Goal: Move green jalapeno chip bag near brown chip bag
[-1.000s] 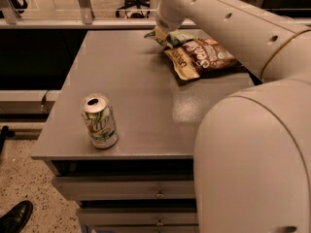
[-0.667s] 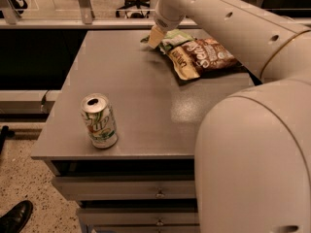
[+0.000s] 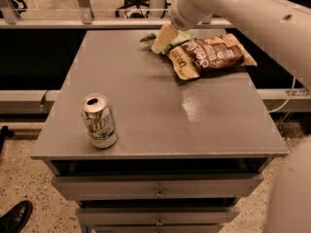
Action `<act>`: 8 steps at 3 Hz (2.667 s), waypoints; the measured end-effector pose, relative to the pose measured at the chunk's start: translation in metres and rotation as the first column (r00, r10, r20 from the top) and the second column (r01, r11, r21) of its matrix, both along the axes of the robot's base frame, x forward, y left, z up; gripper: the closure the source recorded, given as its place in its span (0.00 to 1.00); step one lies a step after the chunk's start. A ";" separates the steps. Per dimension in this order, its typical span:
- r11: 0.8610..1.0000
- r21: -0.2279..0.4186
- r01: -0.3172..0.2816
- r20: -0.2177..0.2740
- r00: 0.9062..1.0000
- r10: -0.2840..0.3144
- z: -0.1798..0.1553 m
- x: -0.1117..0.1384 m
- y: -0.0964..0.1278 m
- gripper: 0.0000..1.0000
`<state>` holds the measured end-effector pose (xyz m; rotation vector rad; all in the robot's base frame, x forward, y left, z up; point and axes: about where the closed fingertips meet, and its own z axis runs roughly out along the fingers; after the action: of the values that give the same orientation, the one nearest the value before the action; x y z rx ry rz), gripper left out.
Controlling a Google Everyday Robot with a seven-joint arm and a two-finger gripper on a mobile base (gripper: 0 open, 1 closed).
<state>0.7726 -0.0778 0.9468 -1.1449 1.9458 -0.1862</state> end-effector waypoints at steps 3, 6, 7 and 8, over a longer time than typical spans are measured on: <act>0.939 0.279 -0.201 0.255 0.958 0.129 0.005 -0.110 0.009 0.00; 0.919 0.297 -0.261 0.345 0.926 0.151 0.020 -0.162 0.004 0.00; 0.958 0.186 -0.218 0.396 0.909 0.130 0.032 -0.148 -0.063 0.00; 0.985 0.080 -0.153 0.449 0.888 0.101 0.054 -0.142 -0.126 0.00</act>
Offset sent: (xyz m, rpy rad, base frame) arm -0.1918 -0.2093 0.0248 0.3575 -0.4164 0.0321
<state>0.6302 -0.2040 1.0012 -1.0439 1.4533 -0.2410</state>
